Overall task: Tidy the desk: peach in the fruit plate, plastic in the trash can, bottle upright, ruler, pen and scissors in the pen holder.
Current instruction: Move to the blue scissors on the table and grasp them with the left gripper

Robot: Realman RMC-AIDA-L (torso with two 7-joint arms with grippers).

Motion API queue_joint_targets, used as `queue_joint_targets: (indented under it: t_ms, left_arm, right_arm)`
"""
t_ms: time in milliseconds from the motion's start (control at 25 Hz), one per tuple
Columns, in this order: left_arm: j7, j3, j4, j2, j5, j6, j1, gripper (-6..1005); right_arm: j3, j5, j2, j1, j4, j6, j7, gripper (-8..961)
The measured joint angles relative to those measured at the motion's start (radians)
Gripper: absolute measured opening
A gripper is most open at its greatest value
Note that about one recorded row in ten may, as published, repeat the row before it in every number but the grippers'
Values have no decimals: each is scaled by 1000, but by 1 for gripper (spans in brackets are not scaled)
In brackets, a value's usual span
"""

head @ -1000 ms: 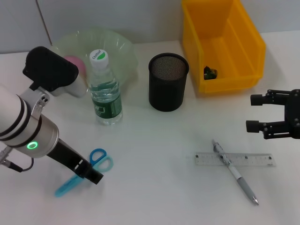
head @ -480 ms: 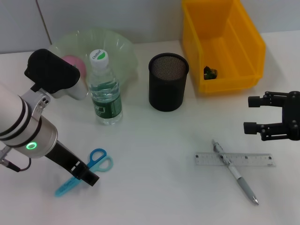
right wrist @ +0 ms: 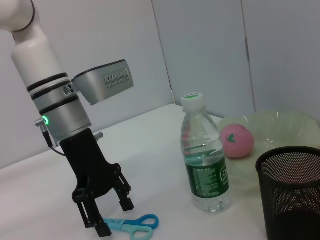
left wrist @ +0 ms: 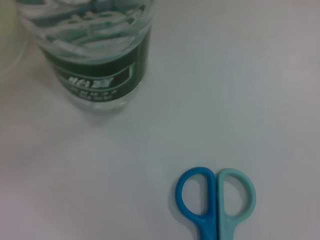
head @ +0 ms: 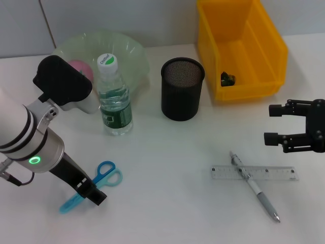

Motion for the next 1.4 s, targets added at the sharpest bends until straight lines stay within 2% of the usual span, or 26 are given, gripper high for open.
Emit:
queue_joint_targets:
  t_ms: [680, 1400]
  left_arm:
    - [59, 23, -42, -1, 13, -7, -23, 706]
    - [65, 42, -33, -2, 21, -9, -23, 660]
  right_arm:
    - [0, 3, 3, -7, 0, -7, 9, 832]
    - [1, 4, 3, -9, 0, -8, 11, 832]
